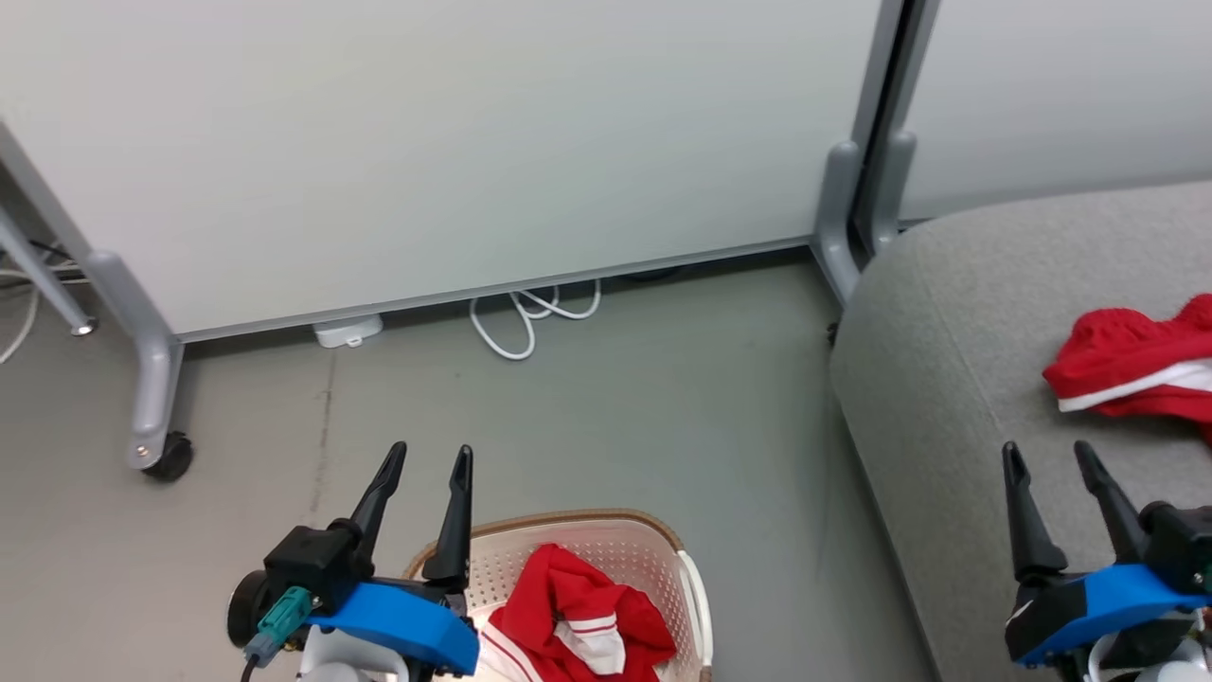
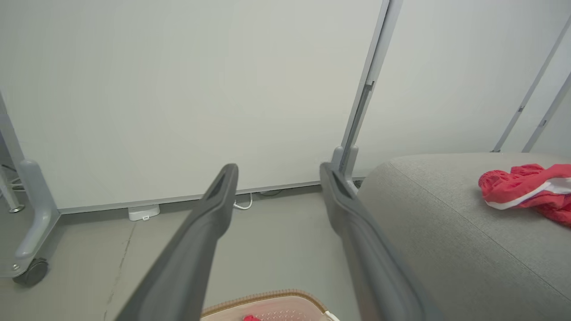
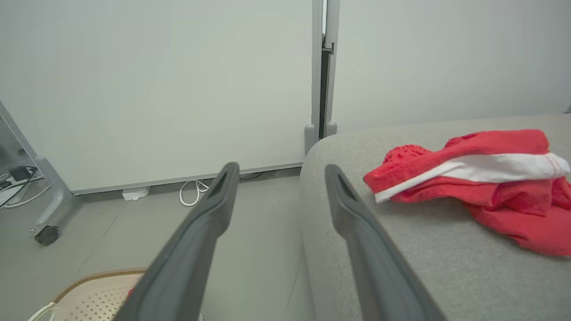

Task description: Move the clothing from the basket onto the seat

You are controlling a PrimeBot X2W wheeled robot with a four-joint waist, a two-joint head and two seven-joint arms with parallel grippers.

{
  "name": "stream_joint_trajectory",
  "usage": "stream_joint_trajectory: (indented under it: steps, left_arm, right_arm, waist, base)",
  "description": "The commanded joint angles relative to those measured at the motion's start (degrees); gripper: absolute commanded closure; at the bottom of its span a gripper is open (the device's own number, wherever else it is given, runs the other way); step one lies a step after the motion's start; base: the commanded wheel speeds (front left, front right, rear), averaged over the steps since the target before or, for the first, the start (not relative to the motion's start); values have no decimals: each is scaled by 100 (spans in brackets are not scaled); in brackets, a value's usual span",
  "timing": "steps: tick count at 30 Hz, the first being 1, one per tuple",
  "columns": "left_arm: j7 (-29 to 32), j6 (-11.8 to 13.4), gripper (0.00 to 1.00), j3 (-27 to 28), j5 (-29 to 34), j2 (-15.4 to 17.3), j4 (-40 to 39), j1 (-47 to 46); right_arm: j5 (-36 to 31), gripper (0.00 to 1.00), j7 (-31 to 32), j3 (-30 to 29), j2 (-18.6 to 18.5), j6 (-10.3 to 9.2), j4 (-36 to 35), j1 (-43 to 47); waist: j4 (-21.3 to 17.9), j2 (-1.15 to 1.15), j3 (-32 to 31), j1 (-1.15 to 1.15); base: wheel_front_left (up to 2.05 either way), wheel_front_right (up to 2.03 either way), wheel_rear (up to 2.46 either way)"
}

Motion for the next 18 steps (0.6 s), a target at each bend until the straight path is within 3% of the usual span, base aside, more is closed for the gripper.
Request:
stream_joint_trajectory:
  steps: [1, 8, 18]
  left_arm:
    - [-14, -15, 0, 65, 25, 4, 17, 52]
    - [-15, -16, 0, 322, 66, -4, 86, 166]
    - [-15, -17, 0, 639, 119, -37, 137, 303]
  right_arm:
    - [-19, 0, 24, 15, 47, 1, -106, 118]
    - [-63, 0, 228, 137, 348, 1, -754, 573]
    - [-162, 0, 349, 215, 478, 1, -1053, 724]
  waist:
    - [156, 0, -102, 2]
    - [443, 0, -126, 2]
    - [632, 0, -174, 2]
  base:
    - [0, 0, 0]
    - [0, 0, 0]
    - [0, 0, 0]
